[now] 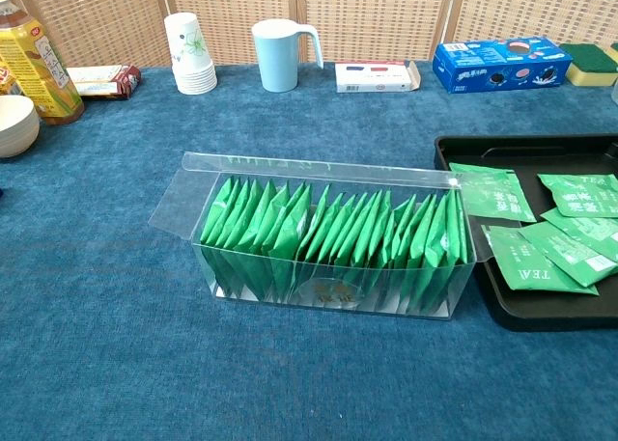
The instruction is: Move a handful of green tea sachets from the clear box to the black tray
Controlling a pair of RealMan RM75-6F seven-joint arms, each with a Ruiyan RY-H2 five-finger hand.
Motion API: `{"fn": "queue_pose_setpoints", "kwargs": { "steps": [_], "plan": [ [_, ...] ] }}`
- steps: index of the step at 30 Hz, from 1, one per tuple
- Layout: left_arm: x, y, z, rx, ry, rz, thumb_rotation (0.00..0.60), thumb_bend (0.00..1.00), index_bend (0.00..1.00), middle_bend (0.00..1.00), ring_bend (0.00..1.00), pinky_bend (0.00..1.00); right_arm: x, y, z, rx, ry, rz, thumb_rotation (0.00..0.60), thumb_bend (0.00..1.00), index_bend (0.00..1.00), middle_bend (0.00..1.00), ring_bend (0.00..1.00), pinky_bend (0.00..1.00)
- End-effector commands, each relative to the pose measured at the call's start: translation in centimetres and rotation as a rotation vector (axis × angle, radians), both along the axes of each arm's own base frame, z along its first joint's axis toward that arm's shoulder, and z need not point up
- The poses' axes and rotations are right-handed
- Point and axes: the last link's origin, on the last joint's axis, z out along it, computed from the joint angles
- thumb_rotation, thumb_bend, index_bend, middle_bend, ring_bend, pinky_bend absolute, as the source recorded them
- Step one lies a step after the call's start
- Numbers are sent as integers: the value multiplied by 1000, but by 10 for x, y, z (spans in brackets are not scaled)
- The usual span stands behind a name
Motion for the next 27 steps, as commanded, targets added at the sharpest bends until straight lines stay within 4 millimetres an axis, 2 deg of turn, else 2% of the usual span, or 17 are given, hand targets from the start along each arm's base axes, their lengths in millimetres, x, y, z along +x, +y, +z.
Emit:
{"fn": "queue_pose_setpoints", "kwargs": {
  "steps": [1, 9, 14, 21, 27],
  "plan": [
    [1, 0, -2, -5, -4, -1, 600, 149, 170, 93, 23, 137, -1, 0, 0, 0, -3, 0, 600, 131, 111, 139, 43, 72],
    [9, -1, -3, -7, -30, -22, 600, 149, 146, 54, 1, 137, -3, -1, 0, 18, -44, 6, 600, 131, 110, 136, 39, 72],
    [13, 4, 0, 13, -30, -52, 600, 149, 133, 37, 0, 137, 10, -4, 2, 50, -110, 75, 600, 132, 97, 127, 36, 72],
    [18, 16, 15, 59, -2, -91, 600, 149, 133, 37, 0, 137, 51, -19, -2, 200, -197, 242, 600, 131, 77, 121, 26, 72],
    [22, 23, 22, 69, 1, -111, 600, 149, 133, 37, 0, 136, 105, -38, -19, 362, -284, 404, 600, 131, 40, 119, 11, 72]
  ]
}}
